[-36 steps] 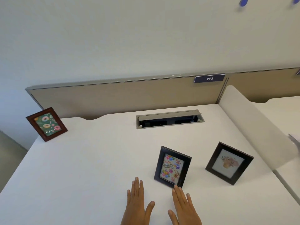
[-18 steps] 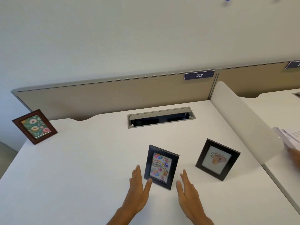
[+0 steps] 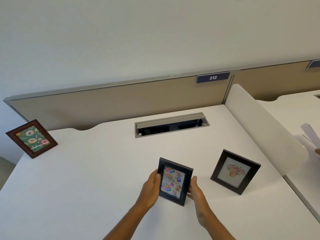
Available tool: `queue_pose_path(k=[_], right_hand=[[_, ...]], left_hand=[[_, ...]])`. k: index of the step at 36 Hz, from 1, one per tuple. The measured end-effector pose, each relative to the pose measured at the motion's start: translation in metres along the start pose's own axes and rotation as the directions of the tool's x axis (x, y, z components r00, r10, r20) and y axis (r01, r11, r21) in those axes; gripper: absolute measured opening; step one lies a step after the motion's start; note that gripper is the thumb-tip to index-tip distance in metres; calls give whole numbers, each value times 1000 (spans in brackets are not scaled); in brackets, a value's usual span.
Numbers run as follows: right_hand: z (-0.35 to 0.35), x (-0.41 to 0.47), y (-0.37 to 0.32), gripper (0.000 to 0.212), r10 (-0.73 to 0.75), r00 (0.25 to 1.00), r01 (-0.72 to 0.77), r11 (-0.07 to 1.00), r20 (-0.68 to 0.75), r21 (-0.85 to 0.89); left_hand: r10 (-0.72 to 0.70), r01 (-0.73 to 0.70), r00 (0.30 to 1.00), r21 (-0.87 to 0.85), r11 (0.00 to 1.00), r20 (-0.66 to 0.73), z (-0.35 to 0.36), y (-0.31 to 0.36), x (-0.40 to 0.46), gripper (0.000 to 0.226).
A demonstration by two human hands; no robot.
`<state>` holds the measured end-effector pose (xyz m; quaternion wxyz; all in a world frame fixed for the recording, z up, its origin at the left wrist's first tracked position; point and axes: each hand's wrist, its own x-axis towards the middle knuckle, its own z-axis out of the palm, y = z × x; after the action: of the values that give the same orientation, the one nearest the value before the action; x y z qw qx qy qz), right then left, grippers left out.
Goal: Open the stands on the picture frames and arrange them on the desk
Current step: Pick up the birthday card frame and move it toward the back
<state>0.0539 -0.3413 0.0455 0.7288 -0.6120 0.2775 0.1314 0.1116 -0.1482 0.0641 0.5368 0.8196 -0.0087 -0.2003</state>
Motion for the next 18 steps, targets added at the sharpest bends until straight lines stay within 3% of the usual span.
queue_pose_path(k=[10, 18], right_hand=[[0, 9, -10, 86, 77, 996, -69, 983, -36, 171], [15, 8, -14, 79, 48, 999, -49, 994, 9, 99]], left_hand=[[-13, 12, 1000, -20, 1000, -20, -5, 2, 6, 37], [-34, 33, 998, -29, 999, -57, -18, -2, 11, 27]])
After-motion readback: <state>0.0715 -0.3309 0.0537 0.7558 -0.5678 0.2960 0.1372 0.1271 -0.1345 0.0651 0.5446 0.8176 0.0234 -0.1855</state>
